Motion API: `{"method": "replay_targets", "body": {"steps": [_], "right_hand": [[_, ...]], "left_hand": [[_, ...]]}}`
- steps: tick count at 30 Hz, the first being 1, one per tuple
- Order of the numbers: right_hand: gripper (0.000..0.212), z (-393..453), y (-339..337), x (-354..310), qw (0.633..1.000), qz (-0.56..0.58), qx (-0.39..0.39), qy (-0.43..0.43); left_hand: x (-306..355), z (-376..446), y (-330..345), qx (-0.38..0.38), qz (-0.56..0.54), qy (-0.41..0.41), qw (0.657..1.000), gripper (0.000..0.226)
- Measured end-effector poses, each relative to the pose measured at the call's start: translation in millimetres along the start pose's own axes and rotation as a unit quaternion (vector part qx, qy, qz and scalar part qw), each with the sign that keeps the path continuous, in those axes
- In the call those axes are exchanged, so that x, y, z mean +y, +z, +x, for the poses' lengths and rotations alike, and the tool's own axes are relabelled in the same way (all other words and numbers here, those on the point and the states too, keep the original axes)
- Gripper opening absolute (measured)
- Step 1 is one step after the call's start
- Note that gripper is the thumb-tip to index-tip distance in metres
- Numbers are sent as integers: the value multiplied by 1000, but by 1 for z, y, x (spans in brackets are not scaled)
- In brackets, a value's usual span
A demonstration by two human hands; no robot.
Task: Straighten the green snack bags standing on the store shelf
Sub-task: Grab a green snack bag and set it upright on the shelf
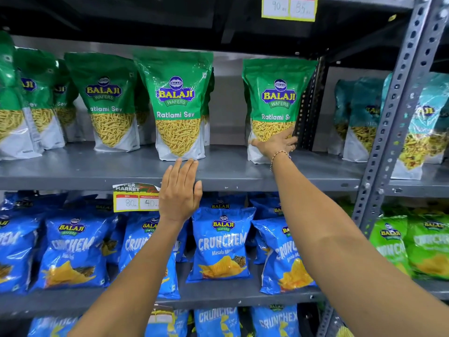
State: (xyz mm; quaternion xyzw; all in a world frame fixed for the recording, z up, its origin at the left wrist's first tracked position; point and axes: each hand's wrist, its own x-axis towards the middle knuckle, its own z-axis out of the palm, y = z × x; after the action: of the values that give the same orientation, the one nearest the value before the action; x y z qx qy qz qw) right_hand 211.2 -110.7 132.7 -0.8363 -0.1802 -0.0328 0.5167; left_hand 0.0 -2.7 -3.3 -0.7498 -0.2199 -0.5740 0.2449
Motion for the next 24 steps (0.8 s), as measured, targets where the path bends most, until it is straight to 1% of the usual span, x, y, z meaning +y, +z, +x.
{"method": "replay_targets", "body": {"steps": [12,24], "right_hand": [[131,-32,-24,11,1000,6,-2,-18],[130,-62,-39,12,999,-16,21,-27]], "left_hand": [[3,1,-11,-62,-15,-21,998,49],[5,2,-21,-112,-23,-30,993,50]]}}
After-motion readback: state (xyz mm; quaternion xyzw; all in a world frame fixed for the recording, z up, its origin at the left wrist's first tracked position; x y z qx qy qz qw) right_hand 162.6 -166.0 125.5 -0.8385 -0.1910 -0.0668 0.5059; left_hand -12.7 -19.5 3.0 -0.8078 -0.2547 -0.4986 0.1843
